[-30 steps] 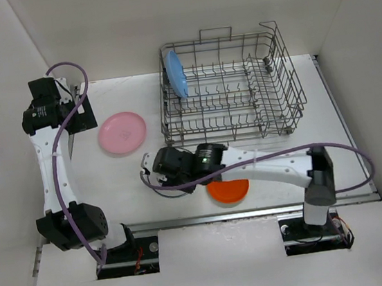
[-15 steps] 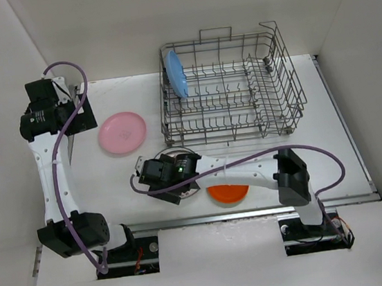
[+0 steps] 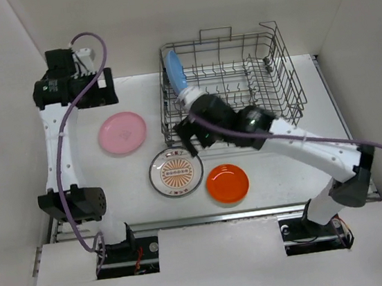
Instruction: Unload the plates from the dish rack
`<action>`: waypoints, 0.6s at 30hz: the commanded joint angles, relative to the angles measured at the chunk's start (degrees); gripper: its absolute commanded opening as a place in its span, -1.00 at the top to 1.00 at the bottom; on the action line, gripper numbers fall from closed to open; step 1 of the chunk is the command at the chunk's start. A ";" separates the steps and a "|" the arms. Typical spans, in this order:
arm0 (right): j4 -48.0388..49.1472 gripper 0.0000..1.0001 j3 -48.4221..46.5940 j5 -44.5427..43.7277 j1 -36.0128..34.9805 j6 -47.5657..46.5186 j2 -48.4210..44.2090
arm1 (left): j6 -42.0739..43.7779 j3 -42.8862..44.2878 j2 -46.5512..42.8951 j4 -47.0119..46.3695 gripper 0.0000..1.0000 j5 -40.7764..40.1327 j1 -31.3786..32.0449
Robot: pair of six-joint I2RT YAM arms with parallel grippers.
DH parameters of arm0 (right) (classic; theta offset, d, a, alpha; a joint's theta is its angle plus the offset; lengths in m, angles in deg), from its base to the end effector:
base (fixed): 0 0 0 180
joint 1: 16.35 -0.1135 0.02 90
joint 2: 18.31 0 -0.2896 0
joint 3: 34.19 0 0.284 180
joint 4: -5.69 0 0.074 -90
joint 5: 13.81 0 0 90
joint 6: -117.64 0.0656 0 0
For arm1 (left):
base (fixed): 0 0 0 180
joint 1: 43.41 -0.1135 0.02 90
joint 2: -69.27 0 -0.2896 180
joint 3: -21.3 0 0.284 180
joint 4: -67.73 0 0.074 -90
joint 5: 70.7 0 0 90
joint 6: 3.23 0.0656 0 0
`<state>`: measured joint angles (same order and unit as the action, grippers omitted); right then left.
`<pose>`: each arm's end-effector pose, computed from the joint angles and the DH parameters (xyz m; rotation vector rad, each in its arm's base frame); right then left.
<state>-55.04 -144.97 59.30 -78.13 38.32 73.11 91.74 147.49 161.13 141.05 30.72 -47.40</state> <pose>0.2049 0.3415 0.4068 -0.8425 2.1158 0.3347 0.3714 0.0129 0.4761 0.1258 2.2355 -0.1396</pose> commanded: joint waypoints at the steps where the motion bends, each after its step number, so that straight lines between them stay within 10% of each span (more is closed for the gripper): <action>1: 5.98 -0.98 3.31 -2.10 11.47 8.12 -5.27 | -0.14 6.23 3.41 0.15 -0.99 -0.76 8.10; 5: 8.09 -0.98 3.84 -7.17 27.63 12.17 -9.14 | 3.55 12.73 9.38 -3.97 -0.99 -8.94 17.86; 18: 21.37 -0.98 6.48 -20.38 47.18 12.70 -5.29 | 4.96 19.32 28.72 -31.92 -0.99 -32.47 32.37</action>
<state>-40.68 -138.15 41.55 -32.62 50.19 66.20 95.96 162.40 188.10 119.32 7.75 -16.05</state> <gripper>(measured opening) 0.989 0.993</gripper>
